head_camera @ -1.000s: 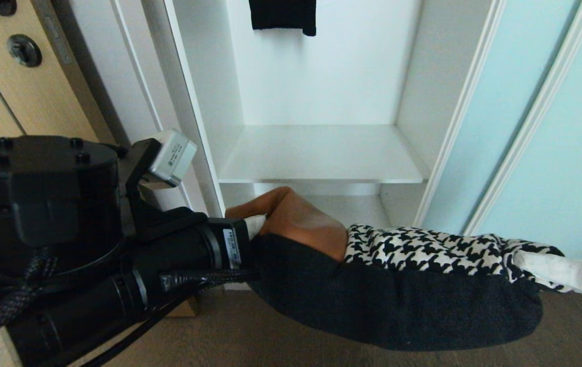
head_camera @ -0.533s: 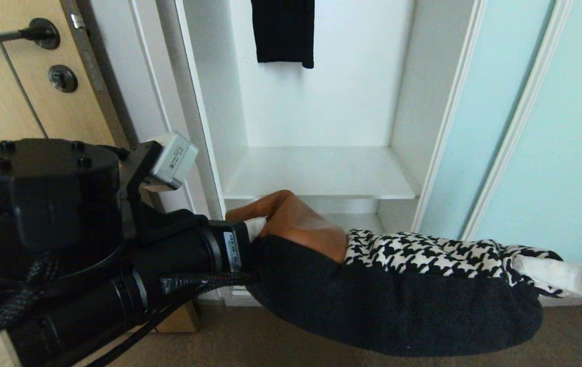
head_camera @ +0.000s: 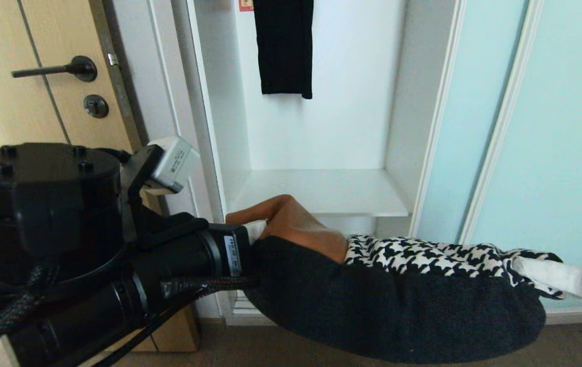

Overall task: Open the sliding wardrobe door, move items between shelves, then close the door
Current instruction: Place the pillow on the higher shelf

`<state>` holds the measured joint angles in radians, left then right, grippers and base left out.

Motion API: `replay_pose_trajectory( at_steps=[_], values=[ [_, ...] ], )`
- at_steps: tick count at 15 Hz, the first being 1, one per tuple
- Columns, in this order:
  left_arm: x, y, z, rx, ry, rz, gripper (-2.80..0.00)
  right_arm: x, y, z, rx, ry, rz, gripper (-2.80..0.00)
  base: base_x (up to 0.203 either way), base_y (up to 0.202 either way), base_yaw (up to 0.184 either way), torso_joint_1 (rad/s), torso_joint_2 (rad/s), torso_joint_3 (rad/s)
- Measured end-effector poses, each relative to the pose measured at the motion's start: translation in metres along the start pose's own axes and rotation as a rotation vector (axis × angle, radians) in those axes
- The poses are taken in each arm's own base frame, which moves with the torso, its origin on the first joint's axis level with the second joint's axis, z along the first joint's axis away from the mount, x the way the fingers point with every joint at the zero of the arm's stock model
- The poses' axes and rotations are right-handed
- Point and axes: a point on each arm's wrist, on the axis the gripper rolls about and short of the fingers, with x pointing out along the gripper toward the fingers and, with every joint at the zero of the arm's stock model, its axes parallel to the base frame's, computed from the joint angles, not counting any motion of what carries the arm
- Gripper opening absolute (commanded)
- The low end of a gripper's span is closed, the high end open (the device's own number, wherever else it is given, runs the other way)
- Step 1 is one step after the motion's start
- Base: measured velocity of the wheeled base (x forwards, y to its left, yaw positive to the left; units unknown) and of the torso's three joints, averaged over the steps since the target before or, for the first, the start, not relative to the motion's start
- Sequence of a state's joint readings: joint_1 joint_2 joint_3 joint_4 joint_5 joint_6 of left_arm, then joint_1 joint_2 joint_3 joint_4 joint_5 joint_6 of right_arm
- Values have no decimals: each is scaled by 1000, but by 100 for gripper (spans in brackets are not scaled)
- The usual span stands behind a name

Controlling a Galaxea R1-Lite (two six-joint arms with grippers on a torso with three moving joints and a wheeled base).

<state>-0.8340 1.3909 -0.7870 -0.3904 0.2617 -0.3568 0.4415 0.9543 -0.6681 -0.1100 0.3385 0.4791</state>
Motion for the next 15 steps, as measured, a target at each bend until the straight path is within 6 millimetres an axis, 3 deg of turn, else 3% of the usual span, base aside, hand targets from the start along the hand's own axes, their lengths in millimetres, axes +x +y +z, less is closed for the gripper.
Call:
replay_pose_trajectory(
  at_steps=[15],
  values=[
    [0, 1, -2, 6, -40, -9, -280, -6, 7, 8, -15, -41, 20, -280, 0, 0, 0, 0, 1, 8]
  ],
)
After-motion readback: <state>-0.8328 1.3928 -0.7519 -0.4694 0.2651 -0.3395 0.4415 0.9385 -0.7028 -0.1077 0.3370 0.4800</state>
